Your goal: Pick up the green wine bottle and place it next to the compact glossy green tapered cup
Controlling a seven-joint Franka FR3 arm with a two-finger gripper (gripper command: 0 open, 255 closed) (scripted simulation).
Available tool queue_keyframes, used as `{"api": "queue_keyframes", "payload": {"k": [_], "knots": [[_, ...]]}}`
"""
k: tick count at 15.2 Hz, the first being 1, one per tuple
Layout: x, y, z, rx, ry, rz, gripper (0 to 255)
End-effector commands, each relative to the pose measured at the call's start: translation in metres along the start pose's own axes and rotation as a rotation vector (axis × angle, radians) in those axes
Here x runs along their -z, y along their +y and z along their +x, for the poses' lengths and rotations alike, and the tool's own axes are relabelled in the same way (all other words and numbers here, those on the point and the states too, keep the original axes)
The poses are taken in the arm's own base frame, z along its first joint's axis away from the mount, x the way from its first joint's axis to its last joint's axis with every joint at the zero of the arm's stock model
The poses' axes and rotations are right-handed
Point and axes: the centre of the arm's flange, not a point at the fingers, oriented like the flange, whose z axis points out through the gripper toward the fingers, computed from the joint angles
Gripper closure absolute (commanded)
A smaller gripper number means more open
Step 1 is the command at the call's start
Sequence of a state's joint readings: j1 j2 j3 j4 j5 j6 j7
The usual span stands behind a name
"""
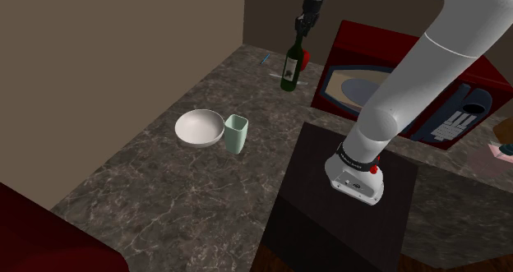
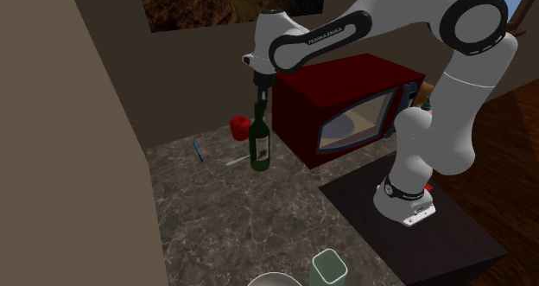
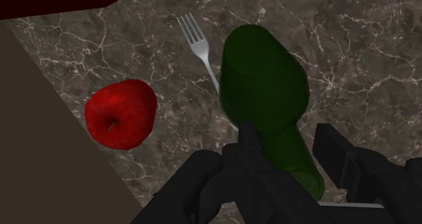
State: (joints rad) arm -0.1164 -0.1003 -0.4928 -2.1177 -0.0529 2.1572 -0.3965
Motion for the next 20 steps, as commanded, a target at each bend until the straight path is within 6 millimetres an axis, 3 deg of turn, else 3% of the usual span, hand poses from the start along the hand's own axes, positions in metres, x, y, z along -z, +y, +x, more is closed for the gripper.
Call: {"api": "queue_keyframes", "payload": {"k": [1, 20], "knots": [[0.000, 0.000, 0.000, 0.000, -0.001, 0.000, 255], [0.094, 0.005, 0.011, 0.000, 0.000, 0.000, 255]]}}
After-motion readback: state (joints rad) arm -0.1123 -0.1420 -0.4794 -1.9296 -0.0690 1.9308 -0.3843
